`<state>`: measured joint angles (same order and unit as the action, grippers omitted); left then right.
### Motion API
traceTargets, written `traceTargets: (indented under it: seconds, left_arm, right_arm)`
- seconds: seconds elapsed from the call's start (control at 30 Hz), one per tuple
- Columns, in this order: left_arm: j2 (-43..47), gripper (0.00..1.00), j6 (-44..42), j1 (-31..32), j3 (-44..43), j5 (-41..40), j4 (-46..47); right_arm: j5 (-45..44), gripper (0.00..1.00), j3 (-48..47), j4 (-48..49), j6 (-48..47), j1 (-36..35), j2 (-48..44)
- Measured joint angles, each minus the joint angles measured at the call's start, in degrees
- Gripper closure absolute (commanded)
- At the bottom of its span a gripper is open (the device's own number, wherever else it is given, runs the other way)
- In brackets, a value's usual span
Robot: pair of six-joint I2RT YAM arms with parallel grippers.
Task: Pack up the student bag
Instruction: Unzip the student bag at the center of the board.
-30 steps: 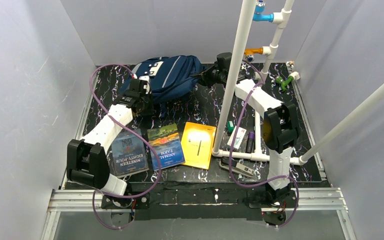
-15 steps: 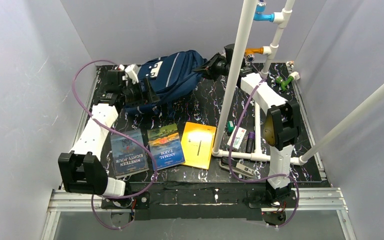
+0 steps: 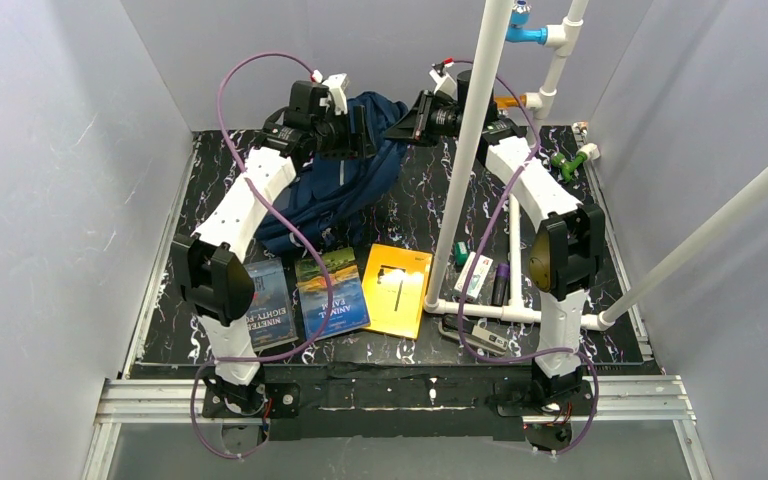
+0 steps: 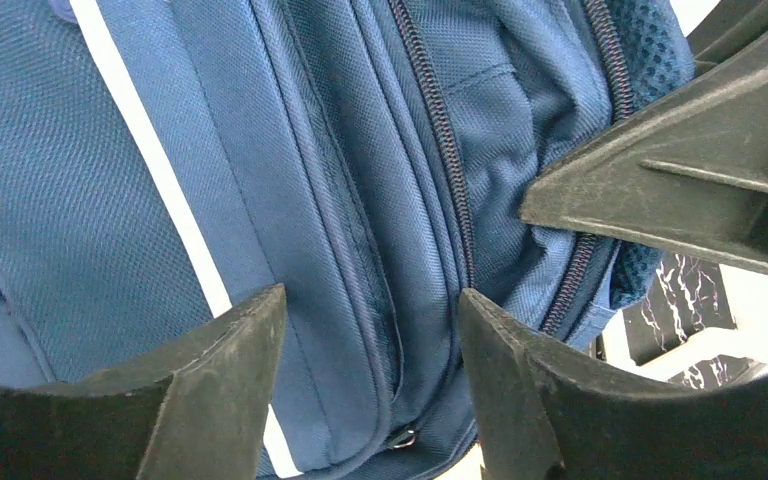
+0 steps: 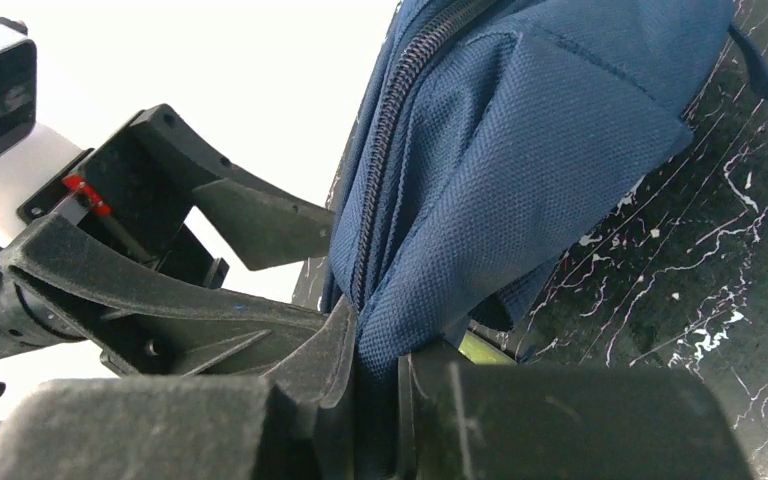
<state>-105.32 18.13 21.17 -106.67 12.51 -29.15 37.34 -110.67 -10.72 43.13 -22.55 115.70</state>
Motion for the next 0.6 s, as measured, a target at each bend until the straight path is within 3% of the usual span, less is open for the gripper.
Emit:
traceTargets:
  seconds: [0.03,0.1,0.17,0.33,0.4,0.5,0.6]
  left_arm:
    - [-0.2,0.47,0.0,0.3,-0.7,-0.4,-0.3]
    - [-0.2,0.68,0.0,0.7,-1.5,-1.4,-0.7]
    - [-0.4,1.0,-0.1,1.0,-3.0,-1.6,-1.5]
    - [-2.2,1.0,0.2,1.4,-7.4,-2.4,-4.6]
    - [-2.4,1.0,0.9,1.5,-7.7,-2.8,-4.8]
    - [-2.3,1.0,2.7,1.6,-8.0,-3.4,-4.8]
    - [-2.1,0.53,3.4,1.6,-8.0,-3.5,-4.8]
  right_arm:
    - [-0.1,0.99,0.0,0.3,0.0,0.0,0.0]
    - [-0.1,0.99,0.0,0.9,0.1,0.0,0.0]
    - [-0.1,0.99,-0.2,1.9,0.1,0.0,0.0]
    - [-1.7,0.9,-1.4,-0.4,-2.8,-0.1,0.1]
    - [-2.8,0.99,-3.1,-3.4,-5.4,-0.2,0.2]
    - [-4.2,0.99,-4.7,-6.1,-8.7,-0.5,0.2]
    - [-4.6,0.99,-5.1,-7.0,-10.5,-0.5,0.2]
